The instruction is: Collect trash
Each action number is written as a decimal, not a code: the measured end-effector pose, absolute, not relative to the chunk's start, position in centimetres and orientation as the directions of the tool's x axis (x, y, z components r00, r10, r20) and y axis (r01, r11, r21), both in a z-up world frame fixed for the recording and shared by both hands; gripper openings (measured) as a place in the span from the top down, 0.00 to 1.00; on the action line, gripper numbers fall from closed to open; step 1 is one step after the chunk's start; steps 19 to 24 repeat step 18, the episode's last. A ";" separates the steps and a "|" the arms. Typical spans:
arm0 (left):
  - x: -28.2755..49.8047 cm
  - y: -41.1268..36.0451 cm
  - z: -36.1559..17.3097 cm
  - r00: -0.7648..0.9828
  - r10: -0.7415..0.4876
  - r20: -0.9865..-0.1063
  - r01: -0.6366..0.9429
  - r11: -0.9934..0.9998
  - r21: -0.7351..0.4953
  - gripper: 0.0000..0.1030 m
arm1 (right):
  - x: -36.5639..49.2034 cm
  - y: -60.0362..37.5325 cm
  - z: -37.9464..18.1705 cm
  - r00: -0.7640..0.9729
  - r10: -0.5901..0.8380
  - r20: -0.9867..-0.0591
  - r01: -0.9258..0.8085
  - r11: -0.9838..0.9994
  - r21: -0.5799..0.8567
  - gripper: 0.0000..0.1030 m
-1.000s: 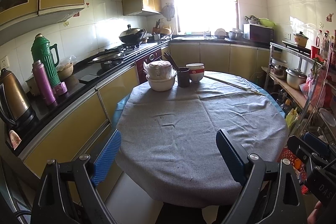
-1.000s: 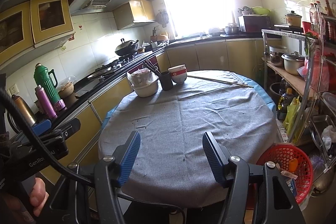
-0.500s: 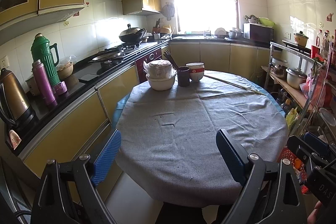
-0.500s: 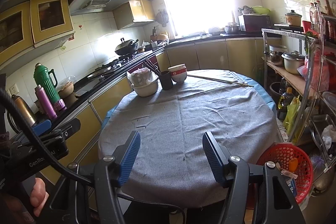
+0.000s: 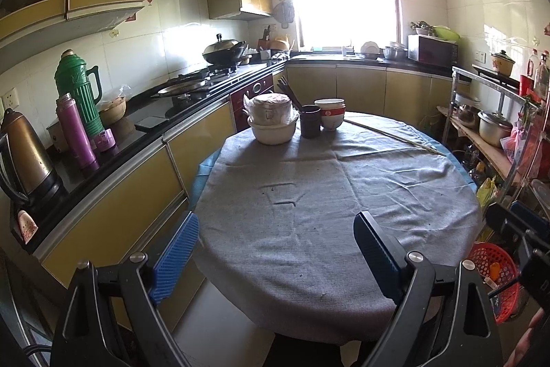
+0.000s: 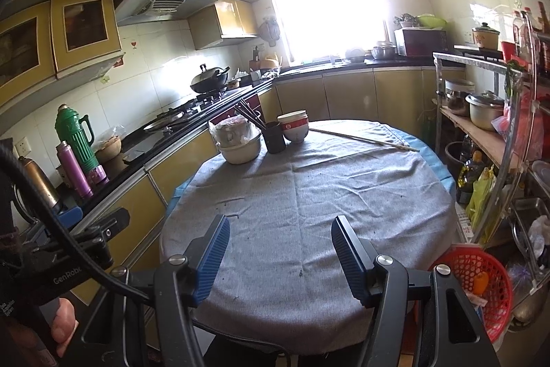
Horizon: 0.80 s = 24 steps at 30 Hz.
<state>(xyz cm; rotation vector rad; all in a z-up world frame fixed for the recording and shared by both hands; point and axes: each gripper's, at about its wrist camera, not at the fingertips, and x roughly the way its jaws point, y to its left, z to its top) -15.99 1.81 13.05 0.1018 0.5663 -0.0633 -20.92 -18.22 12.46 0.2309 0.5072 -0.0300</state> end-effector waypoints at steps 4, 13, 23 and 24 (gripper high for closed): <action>-15.3 1.8 12.7 0.834 -0.019 -0.551 0.078 0.993 0.084 0.11 | -19.8 -18.7 12.3 0.870 0.036 -0.491 0.082 0.973 0.216 0.36; -12.1 1.3 10.9 0.795 0.014 -0.606 0.055 0.994 0.095 0.11 | -15.9 -19.5 10.5 0.840 0.066 -0.539 0.067 0.972 0.223 0.36; -8.8 0.2 9.0 0.760 0.025 -0.650 0.063 0.992 0.112 0.11 | -12.2 -20.7 8.2 0.809 0.080 -0.583 0.078 0.968 0.240 0.36; -8.8 0.2 9.0 0.760 0.025 -0.650 0.063 0.992 0.112 0.11 | -12.2 -20.7 8.2 0.809 0.080 -0.583 0.078 0.968 0.240 0.36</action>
